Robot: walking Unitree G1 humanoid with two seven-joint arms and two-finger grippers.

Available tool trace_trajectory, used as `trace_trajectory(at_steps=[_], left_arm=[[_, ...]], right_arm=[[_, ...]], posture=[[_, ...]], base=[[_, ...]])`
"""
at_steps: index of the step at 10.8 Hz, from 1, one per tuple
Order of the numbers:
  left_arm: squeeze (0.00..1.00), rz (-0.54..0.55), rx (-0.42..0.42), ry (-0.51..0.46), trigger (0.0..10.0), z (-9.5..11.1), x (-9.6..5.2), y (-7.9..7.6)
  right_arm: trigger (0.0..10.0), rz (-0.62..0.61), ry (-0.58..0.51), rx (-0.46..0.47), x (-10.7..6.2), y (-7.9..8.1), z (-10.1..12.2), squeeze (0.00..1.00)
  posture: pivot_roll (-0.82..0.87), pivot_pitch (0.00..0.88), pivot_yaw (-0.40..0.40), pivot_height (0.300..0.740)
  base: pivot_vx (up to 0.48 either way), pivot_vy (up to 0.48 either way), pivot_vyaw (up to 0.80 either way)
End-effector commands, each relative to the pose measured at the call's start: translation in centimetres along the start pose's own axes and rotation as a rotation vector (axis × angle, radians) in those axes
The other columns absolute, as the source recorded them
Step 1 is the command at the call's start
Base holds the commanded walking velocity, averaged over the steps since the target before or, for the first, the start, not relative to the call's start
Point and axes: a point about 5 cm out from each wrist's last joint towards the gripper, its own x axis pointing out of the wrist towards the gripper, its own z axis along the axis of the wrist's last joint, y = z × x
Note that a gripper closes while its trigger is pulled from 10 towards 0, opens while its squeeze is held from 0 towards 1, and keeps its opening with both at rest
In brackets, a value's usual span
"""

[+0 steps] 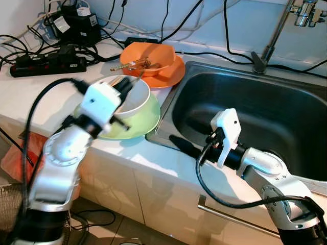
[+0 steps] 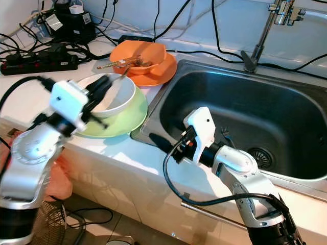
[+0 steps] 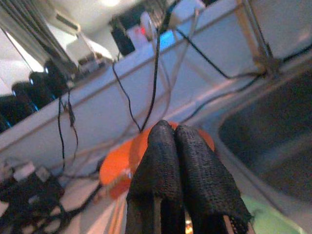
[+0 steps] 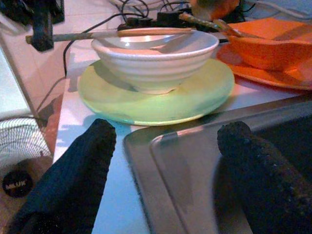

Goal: Kitchen organization

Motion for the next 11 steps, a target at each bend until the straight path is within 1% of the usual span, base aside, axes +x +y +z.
trace_trajectory(at_steps=[1, 2, 3, 4, 5, 6, 7, 8, 9, 10, 11], left_arm=[[0.00, 0.026, 0.033, -0.082, 0.0, 1.6, 0.6, 0.3], [0.00, 0.039, 0.034, -0.107, 0.0, 2.0, 1.0, 0.2], [0.00, 0.021, -0.012, -0.166, 0.0, 2.6, 2.3, -1.1], [0.00, -0.006, -0.058, -0.192, 0.0, 2.9, 3.1, -2.3], [0.00, -0.034, -0.182, -0.214, 0.0, 3.2, 4.1, -3.6], [0.00, -0.030, -0.293, -0.211, 0.0, 3.0, 4.7, -4.0], [0.00, -0.015, -0.440, -0.202, 0.0, 2.7, 5.4, -4.0], [0.00, 0.007, -0.690, -0.191, 0.0, 2.2, 6.4, -3.8], [0.00, 0.017, -0.875, -0.179, 0.0, 1.6, 7.0, -3.8], [0.00, 0.031, -1.150, -0.159, 0.0, 0.8, 7.5, -4.1], [0.00, 0.021, -1.313, -0.148, 0.0, 0.2, 7.5, -4.4]], right_arm=[[10.0, -0.041, -0.024, -0.014, 0.0, -0.7, 0.6, 0.00], [10.0, -0.081, -0.045, 0.007, 0.0, -1.3, 0.8, 0.00], [10.0, -0.211, -0.124, 0.108, -0.1, -3.1, 1.7, 0.00], [10.0, -0.260, -0.157, 0.160, -0.2, -3.9, 1.9, 0.00], [10.0, -0.346, -0.209, 0.239, -0.4, -5.1, 2.3, 0.00], [10.0, -0.386, -0.238, 0.287, -0.5, -5.6, 2.5, 0.00], [10.0, -0.417, -0.260, 0.318, -0.5, -5.9, 2.6, 0.00], [10.0, -0.437, -0.279, 0.343, -0.5, -6.1, 2.8, 0.00], [10.0, -0.443, -0.289, 0.367, -0.5, -6.1, 2.9, 0.00], [10.0, -0.443, -0.302, 0.400, -0.4, -6.1, 3.0, 0.00], [10.0, -0.432, -0.311, 0.435, -0.3, -6.0, 3.1, 0.00]], posture=[[0.26, 0.019, 0.031, 0.740], [0.26, 0.017, 0.029, 0.740], [0.25, 0.014, 0.027, 0.740], [0.24, 0.009, 0.026, 0.740], [0.24, 0.009, 0.026, 0.740], [0.22, 0.008, 0.031, 0.740], [0.22, 0.008, 0.033, 0.740], [0.21, 0.010, 0.035, 0.740], [0.21, 0.012, 0.037, 0.740], [0.20, 0.012, 0.038, 0.740], [0.20, 0.015, 0.040, 0.740]], base=[[0.000, 0.000, 0.00], [0.000, 0.000, 0.00], [0.000, 0.000, 0.00], [0.000, 0.000, 0.00], [0.000, 0.000, 0.00], [0.000, 0.000, 0.00], [0.000, 0.000, 0.00], [0.000, 0.000, 0.00], [0.000, 0.000, 0.00], [0.000, 0.000, 0.00], [0.000, 0.000, 0.00]])
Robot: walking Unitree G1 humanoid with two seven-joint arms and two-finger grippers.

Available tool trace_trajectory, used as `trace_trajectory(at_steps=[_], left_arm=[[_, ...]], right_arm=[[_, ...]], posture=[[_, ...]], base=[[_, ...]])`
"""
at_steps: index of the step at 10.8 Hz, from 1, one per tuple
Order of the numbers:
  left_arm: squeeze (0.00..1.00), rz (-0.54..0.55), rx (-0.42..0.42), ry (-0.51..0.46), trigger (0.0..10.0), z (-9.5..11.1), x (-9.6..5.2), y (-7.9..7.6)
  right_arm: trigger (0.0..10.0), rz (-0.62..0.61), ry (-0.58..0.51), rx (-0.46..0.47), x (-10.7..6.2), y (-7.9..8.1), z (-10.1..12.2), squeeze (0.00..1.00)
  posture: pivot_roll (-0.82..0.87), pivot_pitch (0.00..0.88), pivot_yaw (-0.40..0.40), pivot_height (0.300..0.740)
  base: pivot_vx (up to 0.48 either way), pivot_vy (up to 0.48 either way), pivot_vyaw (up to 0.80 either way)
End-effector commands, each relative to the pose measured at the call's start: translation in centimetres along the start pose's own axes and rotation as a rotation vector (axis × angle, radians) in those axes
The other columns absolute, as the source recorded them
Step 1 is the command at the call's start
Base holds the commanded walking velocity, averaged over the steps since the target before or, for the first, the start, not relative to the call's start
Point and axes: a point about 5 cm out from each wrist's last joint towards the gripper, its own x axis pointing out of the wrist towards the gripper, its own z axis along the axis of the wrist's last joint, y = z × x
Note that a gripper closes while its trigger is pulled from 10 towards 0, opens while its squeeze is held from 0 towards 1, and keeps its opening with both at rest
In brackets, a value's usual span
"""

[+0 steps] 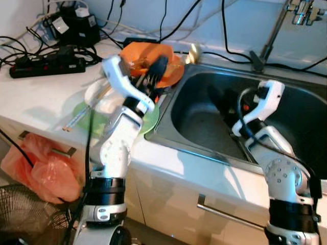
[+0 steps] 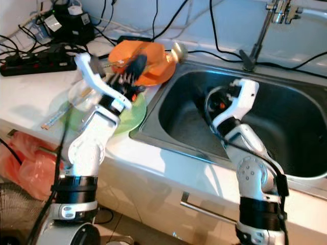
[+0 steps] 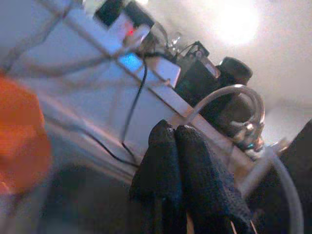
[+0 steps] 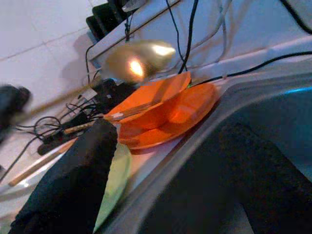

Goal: Kitchen organization

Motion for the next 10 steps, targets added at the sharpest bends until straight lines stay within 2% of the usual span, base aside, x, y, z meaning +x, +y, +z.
trace_trajectory(at_steps=[1, 2, 4, 5, 7, 8, 9, 10], left_arm=[[0.00, -0.018, -0.181, 0.004, 0.0, -0.4, 0.3, -0.4], [0.00, -0.031, -0.306, 0.038, 0.0, -1.4, -0.1, -0.3], [0.00, -0.017, -0.448, 0.100, 0.0, -2.8, -0.5, -0.1], [0.00, -0.015, -0.498, 0.142, 0.0, -3.3, -0.8, -0.1], [0.00, -0.038, -0.536, 0.194, 0.0, -3.7, -1.1, -0.6], [0.00, -0.045, -0.554, 0.195, 0.0, -3.7, -1.2, -0.8], [0.00, -0.045, -0.554, 0.207, 0.0, -3.7, -1.3, -0.8], [0.00, -0.047, -0.560, 0.218, 0.0, -3.5, -1.4, -0.8]], right_arm=[[10.0, 0.002, 0.000, 0.048, 0.1, 0.0, 0.1, 0.00], [10.0, 0.018, -0.002, 0.100, 0.2, 0.3, 0.1, 0.00], [10.0, 0.049, -0.008, 0.151, 0.5, 1.0, 0.1, 0.00], [10.0, 0.058, -0.014, 0.181, 0.9, 1.2, 0.1, 0.00], [10.0, 0.065, -0.032, 0.198, 1.3, 1.5, 0.3, 0.00], [2.7, 0.067, -0.037, 0.200, 1.3, 1.5, 0.3, 0.00], [0.0, 0.067, -0.045, 0.202, 1.4, 1.5, 0.4, 0.00], [0.0, 0.064, -0.050, 0.201, 1.4, 1.5, 0.4, 0.00]], posture=[[0.20, 0.016, 0.041, 0.740], [0.20, 0.017, 0.043, 0.740], [0.20, 0.020, 0.044, 0.740], [0.20, 0.023, 0.044, 0.740], [0.21, 0.025, 0.044, 0.740], [0.21, 0.027, 0.045, 0.740], [0.21, 0.027, 0.046, 0.740], [0.21, 0.026, 0.047, 0.740]], base=[[0.000, 0.000, 0.00], [0.000, 0.000, 0.00], [0.000, 0.000, 0.00], [0.000, 0.000, 0.00], [0.000, 0.000, 0.00], [0.000, 0.000, 0.00], [0.000, 0.000, 0.00], [0.000, 0.000, 0.00]])
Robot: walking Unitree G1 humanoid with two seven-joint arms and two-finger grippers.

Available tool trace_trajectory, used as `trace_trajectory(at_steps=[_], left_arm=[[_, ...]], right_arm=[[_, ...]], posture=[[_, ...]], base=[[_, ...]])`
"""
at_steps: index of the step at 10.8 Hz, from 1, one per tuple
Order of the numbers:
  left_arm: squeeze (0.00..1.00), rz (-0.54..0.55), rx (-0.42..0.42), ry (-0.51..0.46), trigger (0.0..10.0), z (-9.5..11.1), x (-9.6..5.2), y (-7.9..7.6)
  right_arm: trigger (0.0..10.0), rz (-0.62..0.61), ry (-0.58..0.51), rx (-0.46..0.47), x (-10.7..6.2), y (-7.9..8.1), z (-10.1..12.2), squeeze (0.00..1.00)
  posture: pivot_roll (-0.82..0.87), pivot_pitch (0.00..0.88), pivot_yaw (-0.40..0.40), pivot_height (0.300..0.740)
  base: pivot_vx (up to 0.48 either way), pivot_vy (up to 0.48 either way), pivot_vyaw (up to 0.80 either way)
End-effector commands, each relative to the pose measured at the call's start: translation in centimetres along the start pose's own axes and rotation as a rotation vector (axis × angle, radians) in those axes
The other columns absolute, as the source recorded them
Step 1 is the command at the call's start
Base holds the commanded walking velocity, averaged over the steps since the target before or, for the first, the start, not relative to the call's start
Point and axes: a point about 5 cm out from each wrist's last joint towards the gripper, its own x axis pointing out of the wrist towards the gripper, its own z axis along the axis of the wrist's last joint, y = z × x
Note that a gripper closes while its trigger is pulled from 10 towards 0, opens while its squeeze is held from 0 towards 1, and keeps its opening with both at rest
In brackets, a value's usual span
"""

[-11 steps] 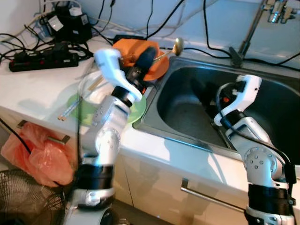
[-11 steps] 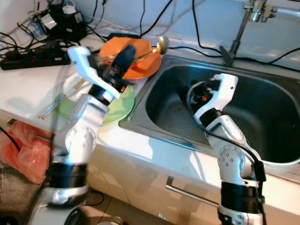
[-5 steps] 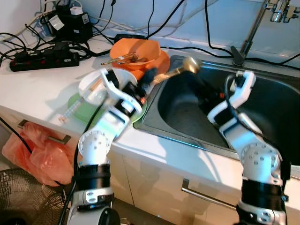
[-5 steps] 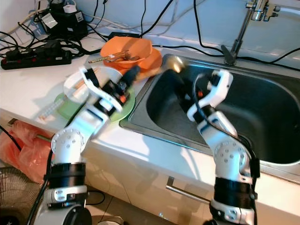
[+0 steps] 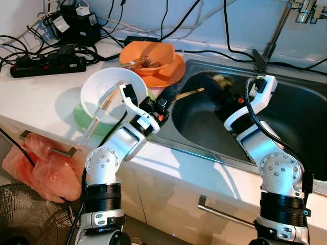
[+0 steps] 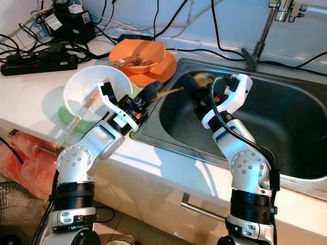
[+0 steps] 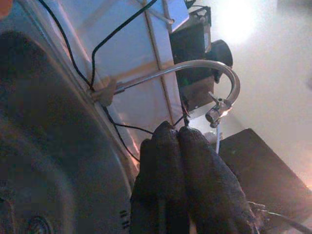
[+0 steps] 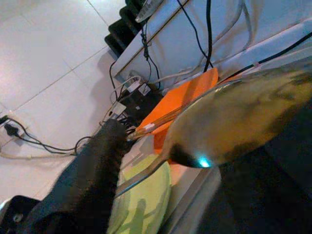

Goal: Kitchen organization

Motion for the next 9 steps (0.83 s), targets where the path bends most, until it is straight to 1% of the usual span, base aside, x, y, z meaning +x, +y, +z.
trace_trajectory(at_steps=[1, 4, 7, 9], left_arm=[[0.00, -0.041, -0.036, 0.015, 0.0, -0.9, 0.6, -0.9], [0.00, -0.041, -0.030, 0.007, 0.0, -0.5, 0.5, -1.3], [0.00, -0.060, -0.022, 0.022, 0.0, 0.0, 0.5, -2.2], [0.00, -0.052, -0.018, 0.036, 0.0, 0.0, 0.3, -2.2]], right_arm=[[0.0, 0.009, -0.024, 0.003, 0.3, 0.3, 0.5, 0.00], [0.0, 0.003, -0.024, -0.015, 0.3, 0.1, 0.5, 0.00], [0.0, -0.011, -0.039, -0.031, 0.4, 0.0, 0.8, 0.00], [0.0, -0.020, -0.049, -0.042, 0.4, -0.1, 0.9, 0.00]], posture=[[0.21, 0.025, 0.048, 0.740], [0.21, 0.025, 0.043, 0.740], [0.21, 0.023, 0.042, 0.740], [0.22, 0.022, 0.044, 0.740]], base=[[0.000, 0.000, 0.00], [0.000, 0.000, 0.00], [0.000, 0.000, 0.00], [0.000, 0.000, 0.00]])
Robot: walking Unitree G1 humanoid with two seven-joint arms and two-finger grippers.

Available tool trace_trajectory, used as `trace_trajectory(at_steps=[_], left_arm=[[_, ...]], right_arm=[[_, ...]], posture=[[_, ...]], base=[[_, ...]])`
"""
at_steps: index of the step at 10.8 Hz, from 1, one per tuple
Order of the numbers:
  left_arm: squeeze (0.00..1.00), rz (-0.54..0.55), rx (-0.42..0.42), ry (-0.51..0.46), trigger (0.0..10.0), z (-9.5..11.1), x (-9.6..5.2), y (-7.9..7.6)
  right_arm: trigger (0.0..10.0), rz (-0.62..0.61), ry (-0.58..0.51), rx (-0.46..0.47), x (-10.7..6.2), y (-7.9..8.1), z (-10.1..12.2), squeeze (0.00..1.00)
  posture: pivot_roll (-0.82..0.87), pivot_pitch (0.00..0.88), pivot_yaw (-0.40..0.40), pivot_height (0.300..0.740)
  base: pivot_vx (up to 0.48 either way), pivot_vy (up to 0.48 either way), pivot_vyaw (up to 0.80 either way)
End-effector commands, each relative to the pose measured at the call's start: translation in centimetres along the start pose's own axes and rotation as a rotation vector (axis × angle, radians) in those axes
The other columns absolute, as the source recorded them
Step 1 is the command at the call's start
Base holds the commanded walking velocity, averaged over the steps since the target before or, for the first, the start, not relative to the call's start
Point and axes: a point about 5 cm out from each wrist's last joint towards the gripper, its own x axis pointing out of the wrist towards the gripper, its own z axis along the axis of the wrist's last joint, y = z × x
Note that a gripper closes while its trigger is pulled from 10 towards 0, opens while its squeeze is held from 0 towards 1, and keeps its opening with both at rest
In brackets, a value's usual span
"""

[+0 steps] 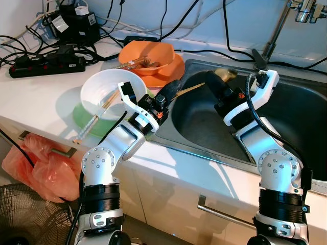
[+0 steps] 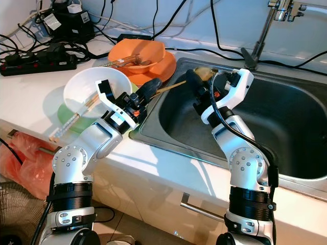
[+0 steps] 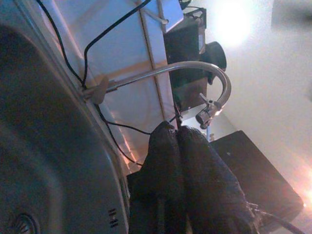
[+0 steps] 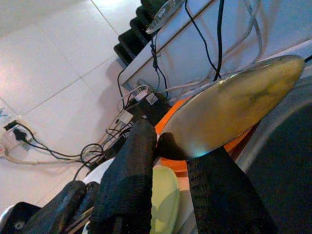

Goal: Kitchen organization

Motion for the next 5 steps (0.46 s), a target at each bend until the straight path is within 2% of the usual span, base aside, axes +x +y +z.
trace_trajectory(at_steps=[1, 3, 4, 5], left_arm=[[0.00, -0.046, 0.021, 0.043, 0.0, -0.3, 0.5, -1.4], [0.00, -0.053, 0.035, 0.064, 0.0, -0.5, 0.8, -1.9], [0.00, -0.050, 0.050, 0.067, 1.9, -0.4, 1.0, -2.1], [0.00, -0.056, 0.064, 0.075, 3.1, -0.4, 1.2, -2.6]], right_arm=[[0.0, -0.057, -0.018, -0.024, -0.1, -0.8, 0.4, 0.00], [0.0, -0.056, -0.025, -0.021, 0.0, -0.8, 0.4, 0.00], [0.0, -0.057, -0.032, -0.020, 0.0, -0.8, 0.5, 0.00], [0.0, -0.058, -0.038, -0.020, 0.1, -0.8, 0.6, 0.00]], posture=[[0.22, 0.022, 0.045, 0.740], [0.22, 0.021, 0.045, 0.740], [0.22, 0.021, 0.046, 0.740], [0.22, 0.020, 0.047, 0.740]], base=[[0.000, 0.000, 0.00], [0.000, 0.000, 0.00], [0.000, 0.000, 0.00], [0.000, 0.000, 0.00]])
